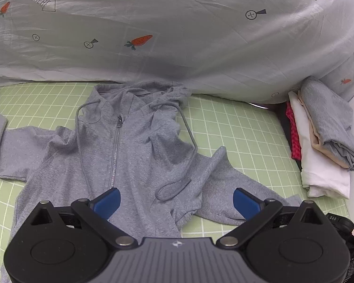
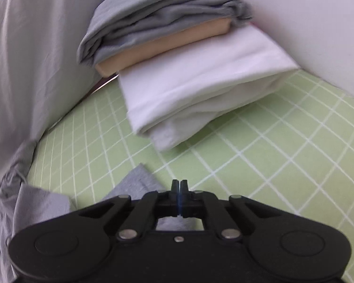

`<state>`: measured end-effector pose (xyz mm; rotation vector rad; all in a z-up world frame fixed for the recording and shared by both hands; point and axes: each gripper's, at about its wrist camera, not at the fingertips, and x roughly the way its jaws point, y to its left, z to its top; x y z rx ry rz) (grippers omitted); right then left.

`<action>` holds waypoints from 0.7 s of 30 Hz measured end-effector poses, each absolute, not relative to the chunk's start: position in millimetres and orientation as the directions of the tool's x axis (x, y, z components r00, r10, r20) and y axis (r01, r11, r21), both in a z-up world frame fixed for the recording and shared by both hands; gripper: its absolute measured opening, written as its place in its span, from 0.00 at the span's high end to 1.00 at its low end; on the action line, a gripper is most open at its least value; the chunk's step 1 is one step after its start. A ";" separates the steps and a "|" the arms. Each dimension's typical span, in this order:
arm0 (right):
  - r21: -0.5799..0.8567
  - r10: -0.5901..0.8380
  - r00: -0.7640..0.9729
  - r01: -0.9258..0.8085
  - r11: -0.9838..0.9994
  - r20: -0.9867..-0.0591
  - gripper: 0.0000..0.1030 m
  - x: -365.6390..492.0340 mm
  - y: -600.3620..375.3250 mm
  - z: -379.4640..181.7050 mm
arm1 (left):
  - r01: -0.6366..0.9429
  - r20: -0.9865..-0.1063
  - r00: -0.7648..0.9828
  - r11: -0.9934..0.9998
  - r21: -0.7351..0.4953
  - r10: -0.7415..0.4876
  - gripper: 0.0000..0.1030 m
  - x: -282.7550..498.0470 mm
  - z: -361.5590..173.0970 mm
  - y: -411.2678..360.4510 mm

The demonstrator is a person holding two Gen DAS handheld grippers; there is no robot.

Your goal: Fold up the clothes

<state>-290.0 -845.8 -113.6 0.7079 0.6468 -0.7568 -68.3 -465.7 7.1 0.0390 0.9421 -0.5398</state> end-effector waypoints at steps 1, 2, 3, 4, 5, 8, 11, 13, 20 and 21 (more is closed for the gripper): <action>0.330 -0.411 0.549 0.805 0.493 -0.728 1.00 -300.6 -848.8 -110.5 | 0.460 -0.776 0.468 0.866 -0.194 -0.422 0.02 -69.8 7.6 -466.4; 0.337 -0.418 0.546 0.813 0.475 -0.726 1.00 -307.5 -851.8 -109.8 | 0.463 -0.777 0.466 0.865 -0.194 -0.424 0.02 -70.7 7.4 -467.2; 0.341 -0.414 0.544 0.814 0.470 -0.730 0.96 -309.4 -854.2 -111.2 | 0.464 -0.778 0.461 0.864 -0.198 -0.426 0.02 -71.0 6.7 -467.9; 0.330 -0.401 0.536 0.814 0.477 -0.743 0.86 -307.4 -855.9 -113.7 | 0.466 -0.781 0.453 0.861 -0.203 -0.429 0.02 -70.8 5.4 -469.2; 0.317 -0.388 0.528 0.813 0.488 -0.755 0.75 -304.9 -857.3 -116.1 | 0.470 -0.785 0.444 0.859 -0.205 -0.431 0.02 -70.4 3.9 -471.4; 0.249 -0.358 0.516 0.777 0.578 -0.778 0.31 -284.1 -848.8 -121.2 | 0.484 -0.789 0.447 0.856 -0.182 -0.421 0.02 -72.2 3.7 -476.0; 0.209 -0.332 0.539 0.713 0.669 -0.774 0.10 -261.5 -835.3 -123.6 | 0.491 -0.788 0.461 0.857 -0.158 -0.409 0.02 -74.6 5.6 -477.1; 0.185 -0.322 0.537 0.689 0.701 -0.779 0.00 -249.2 -830.7 -126.1 | 0.486 -0.790 0.460 0.860 -0.157 -0.404 0.02 -74.6 5.3 -475.8; 0.109 -0.299 0.499 0.635 0.765 -0.814 0.02 -213.7 -823.3 -136.4 | 0.470 -0.801 0.455 0.869 -0.155 -0.389 0.02 -72.9 2.2 -473.3; 0.098 -0.297 0.493 0.628 0.772 -0.817 0.06 -209.4 -822.3 -137.5 | 0.469 -0.800 0.457 0.870 -0.153 -0.387 0.02 -72.3 2.3 -473.6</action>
